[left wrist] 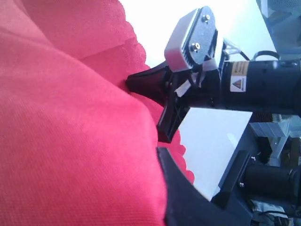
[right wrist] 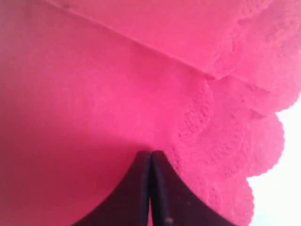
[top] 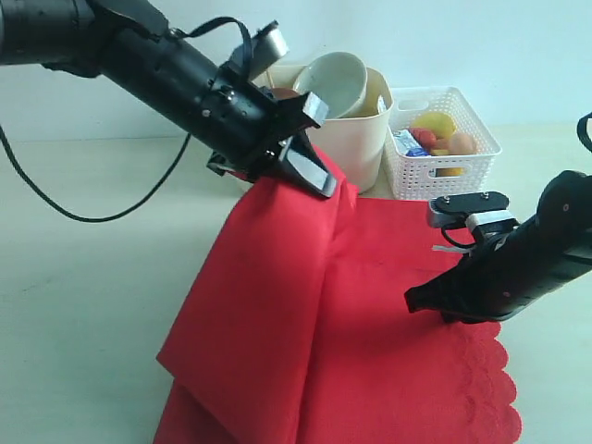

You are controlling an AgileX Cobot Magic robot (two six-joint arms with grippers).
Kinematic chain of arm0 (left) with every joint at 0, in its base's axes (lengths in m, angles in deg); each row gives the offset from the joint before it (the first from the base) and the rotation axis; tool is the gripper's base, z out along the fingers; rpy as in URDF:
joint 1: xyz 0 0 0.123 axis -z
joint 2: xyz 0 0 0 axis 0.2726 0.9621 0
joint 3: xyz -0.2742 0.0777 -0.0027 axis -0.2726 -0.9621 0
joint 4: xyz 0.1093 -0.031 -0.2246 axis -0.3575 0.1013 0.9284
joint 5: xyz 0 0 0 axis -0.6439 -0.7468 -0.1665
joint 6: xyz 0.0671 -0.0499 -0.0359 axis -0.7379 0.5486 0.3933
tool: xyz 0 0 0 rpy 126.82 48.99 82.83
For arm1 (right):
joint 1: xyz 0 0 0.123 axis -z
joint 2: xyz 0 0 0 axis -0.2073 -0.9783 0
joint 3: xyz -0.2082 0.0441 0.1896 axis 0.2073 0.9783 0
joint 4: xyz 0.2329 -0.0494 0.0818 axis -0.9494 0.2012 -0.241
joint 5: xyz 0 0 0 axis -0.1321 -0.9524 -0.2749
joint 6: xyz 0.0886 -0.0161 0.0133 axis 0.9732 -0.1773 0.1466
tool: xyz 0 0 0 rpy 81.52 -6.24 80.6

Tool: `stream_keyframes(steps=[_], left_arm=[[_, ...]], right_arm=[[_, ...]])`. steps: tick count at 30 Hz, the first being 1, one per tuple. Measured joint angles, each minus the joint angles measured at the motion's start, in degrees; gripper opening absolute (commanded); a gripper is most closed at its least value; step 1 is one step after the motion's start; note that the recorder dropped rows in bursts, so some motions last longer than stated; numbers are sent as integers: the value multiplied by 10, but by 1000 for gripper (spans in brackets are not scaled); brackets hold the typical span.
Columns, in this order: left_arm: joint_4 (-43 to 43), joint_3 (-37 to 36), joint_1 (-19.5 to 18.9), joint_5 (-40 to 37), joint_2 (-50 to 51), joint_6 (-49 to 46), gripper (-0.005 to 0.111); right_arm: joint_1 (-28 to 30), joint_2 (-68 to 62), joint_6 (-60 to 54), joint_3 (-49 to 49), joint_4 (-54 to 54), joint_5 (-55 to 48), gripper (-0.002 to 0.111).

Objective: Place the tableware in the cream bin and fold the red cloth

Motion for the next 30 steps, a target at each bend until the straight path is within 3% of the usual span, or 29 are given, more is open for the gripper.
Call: stream_keyframes(steps=[6,8,11,13,17,19,21,25,30], left_arm=[[67,2,24,30,67,-37,3],[87,2,33,31,85,-76,21],[112,2,51,36,99,-135,62],[115,2,66,50,102,-176,74],[106,2,127,88,102,-265,74],[65,2,167,135,102,-284,74],[5,2,206,191,104,-286,74],[-95,2,249,241,111,-260,74],[-314,2,275,259,113,-119,74]], right_arm=[[0,0,0,0,0,0,0],[0,5,0,0,0,-2,0],[0,49,5,1,21,-48,0],[0,109,68,-25,94,-106,0],[0,210,291,-121,417,-332,0],[0,235,328,-141,501,-391,0],[1,245,339,-143,518,-403,0],[1,245,338,-143,496,-389,0],[1,234,326,-143,460,-369,0]])
